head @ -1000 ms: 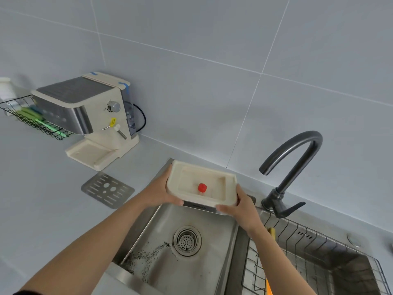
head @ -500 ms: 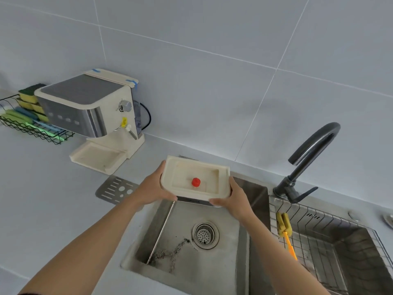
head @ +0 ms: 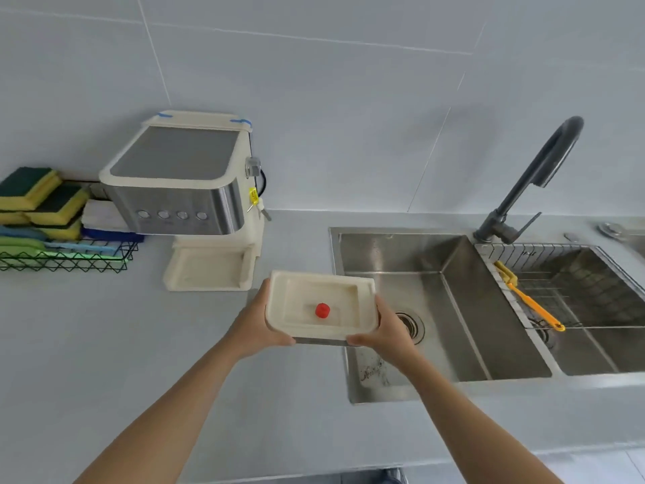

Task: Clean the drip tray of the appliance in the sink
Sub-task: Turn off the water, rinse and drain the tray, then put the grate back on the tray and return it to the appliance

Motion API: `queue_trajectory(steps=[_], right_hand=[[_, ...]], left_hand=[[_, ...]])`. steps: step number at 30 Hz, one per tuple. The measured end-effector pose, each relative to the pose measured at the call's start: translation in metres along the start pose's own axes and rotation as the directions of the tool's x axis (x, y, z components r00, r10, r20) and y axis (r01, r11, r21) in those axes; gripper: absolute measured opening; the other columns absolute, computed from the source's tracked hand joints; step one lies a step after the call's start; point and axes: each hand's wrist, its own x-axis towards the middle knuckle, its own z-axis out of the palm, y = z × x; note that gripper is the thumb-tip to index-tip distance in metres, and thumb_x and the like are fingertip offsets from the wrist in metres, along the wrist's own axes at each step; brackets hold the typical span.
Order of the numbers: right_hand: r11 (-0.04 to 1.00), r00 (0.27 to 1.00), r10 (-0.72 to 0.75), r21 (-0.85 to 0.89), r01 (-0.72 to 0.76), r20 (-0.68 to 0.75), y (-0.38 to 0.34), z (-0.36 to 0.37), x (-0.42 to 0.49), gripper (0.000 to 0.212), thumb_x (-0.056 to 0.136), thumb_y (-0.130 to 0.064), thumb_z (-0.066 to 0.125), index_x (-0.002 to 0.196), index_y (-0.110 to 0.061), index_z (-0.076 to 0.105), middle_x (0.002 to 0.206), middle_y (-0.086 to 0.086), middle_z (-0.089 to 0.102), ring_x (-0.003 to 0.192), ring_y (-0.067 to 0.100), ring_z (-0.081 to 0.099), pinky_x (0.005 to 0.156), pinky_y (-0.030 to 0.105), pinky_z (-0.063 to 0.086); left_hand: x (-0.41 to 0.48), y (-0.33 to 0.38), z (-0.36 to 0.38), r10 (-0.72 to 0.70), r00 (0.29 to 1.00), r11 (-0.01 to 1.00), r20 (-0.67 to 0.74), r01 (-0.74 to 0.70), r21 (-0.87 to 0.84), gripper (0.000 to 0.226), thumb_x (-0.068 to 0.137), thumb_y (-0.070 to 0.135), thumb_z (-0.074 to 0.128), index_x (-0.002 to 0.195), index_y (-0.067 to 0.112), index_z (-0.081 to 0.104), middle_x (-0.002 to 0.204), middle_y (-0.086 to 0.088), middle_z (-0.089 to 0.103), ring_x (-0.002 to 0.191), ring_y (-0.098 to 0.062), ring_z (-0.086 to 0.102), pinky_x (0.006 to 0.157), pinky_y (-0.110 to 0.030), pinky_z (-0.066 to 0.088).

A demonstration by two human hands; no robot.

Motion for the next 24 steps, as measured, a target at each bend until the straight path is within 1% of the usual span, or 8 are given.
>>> queue_trajectory(steps=[3, 5, 7, 8, 12, 15, 20, 24], right_hand=[[0.999, 0.999, 0.034, -0.021, -0.034, -0.003, 0.004, 0.034, -0.013, 0.072, 0.058, -0.012, 0.082, 0.120, -0.019, 0.045, 0.105, -0.004, 0.056, 0.096, 0.017, 0.053, 0.067, 0.020, 0.041], [0.999, 0.999, 0.040, -0.027, -0.040, 0.018, 0.008, 0.052, -0.019, 0.077, 0.056, -0.015, 0.083, 0.123, -0.019, 0.045, 0.111, -0.001, 0.057, 0.101, 0.019, 0.053, 0.068, 0.020, 0.041], [0.997, 0.997, 0.060, -0.051, -0.058, 0.044, 0.012, 0.067, -0.023, 0.081, 0.056, -0.016, 0.083, 0.126, -0.021, 0.042, 0.115, -0.001, 0.055, 0.105, 0.019, 0.051, 0.067, 0.019, 0.040], [0.996, 0.996, 0.065, -0.062, -0.061, 0.059, 0.014, 0.073, -0.026, 0.082, 0.056, -0.017, 0.083, 0.127, -0.022, 0.040, 0.117, -0.001, 0.055, 0.107, 0.020, 0.051, 0.068, 0.020, 0.041], [0.993, 0.994, 0.059, -0.105, -0.048, 0.095, 0.018, 0.089, -0.032, 0.083, 0.057, -0.019, 0.083, 0.126, -0.020, 0.038, 0.120, -0.002, 0.052, 0.108, 0.019, 0.050, 0.076, 0.022, 0.043], [0.994, 0.993, 0.031, -0.105, -0.019, 0.116, 0.017, 0.094, -0.036, 0.083, 0.058, -0.015, 0.083, 0.127, -0.019, 0.037, 0.121, -0.002, 0.050, 0.106, 0.015, 0.047, 0.069, 0.011, 0.037], [0.990, 0.990, 0.028, -0.139, -0.008, 0.141, 0.015, 0.097, -0.038, 0.083, 0.061, -0.013, 0.082, 0.129, -0.015, 0.035, 0.124, 0.000, 0.046, 0.102, 0.013, 0.043, 0.078, 0.020, 0.035], [0.987, 0.987, 0.045, -0.162, -0.020, 0.153, 0.014, 0.096, -0.039, 0.087, 0.062, -0.013, 0.082, 0.133, -0.014, 0.031, 0.130, 0.001, 0.041, 0.104, 0.010, 0.038, 0.084, 0.020, 0.033]], left_hand=[[-0.021, -0.026, -0.010, -0.018, 1.000, 1.000, 0.015, 0.017, 0.015, 0.107, 0.057, 0.010, 0.081, 0.140, 0.035, 0.019, 0.118, 0.010, 0.051, 0.105, -0.010, 0.051, 0.067, -0.013, 0.044], [-0.035, -0.042, -0.014, -0.047, 0.999, 0.999, 0.028, 0.046, 0.015, 0.105, 0.054, 0.011, 0.081, 0.138, 0.037, 0.023, 0.118, 0.013, 0.052, 0.109, -0.012, 0.052, 0.072, -0.017, 0.049], [-0.046, -0.057, -0.016, -0.070, 0.997, 0.998, 0.032, 0.070, 0.003, 0.105, 0.049, 0.015, 0.080, 0.136, 0.039, 0.025, 0.122, 0.014, 0.052, 0.113, -0.011, 0.052, 0.080, -0.026, 0.053], [-0.052, -0.062, -0.016, -0.079, 0.996, 0.997, 0.032, 0.079, -0.003, 0.105, 0.048, 0.015, 0.079, 0.136, 0.039, 0.026, 0.123, 0.014, 0.051, 0.114, -0.010, 0.052, 0.081, -0.027, 0.053], [-0.066, -0.079, -0.016, -0.126, 0.992, 0.992, 0.029, 0.126, -0.007, 0.106, 0.049, 0.009, 0.081, 0.137, 0.034, 0.026, 0.125, 0.015, 0.050, 0.113, -0.005, 0.051, 0.073, -0.012, 0.047], [-0.071, -0.086, -0.015, -0.146, 0.989, 0.989, 0.037, 0.146, -0.011, 0.108, 0.049, 0.009, 0.080, 0.138, 0.035, 0.025, 0.127, 0.013, 0.050, 0.115, -0.007, 0.051, 0.078, -0.014, 0.046], [-0.070, -0.092, -0.013, -0.155, 0.987, 0.988, 0.048, 0.156, -0.015, 0.110, 0.048, 0.009, 0.081, 0.140, 0.030, 0.024, 0.131, 0.009, 0.048, 0.118, -0.009, 0.049, 0.085, -0.017, 0.045], [-0.067, -0.089, -0.014, -0.148, 0.986, 0.989, 0.078, 0.148, 0.004, 0.111, 0.051, 0.007, 0.082, 0.140, 0.028, 0.020, 0.131, 0.009, 0.043, 0.120, -0.009, 0.046, 0.085, -0.013, 0.042]])
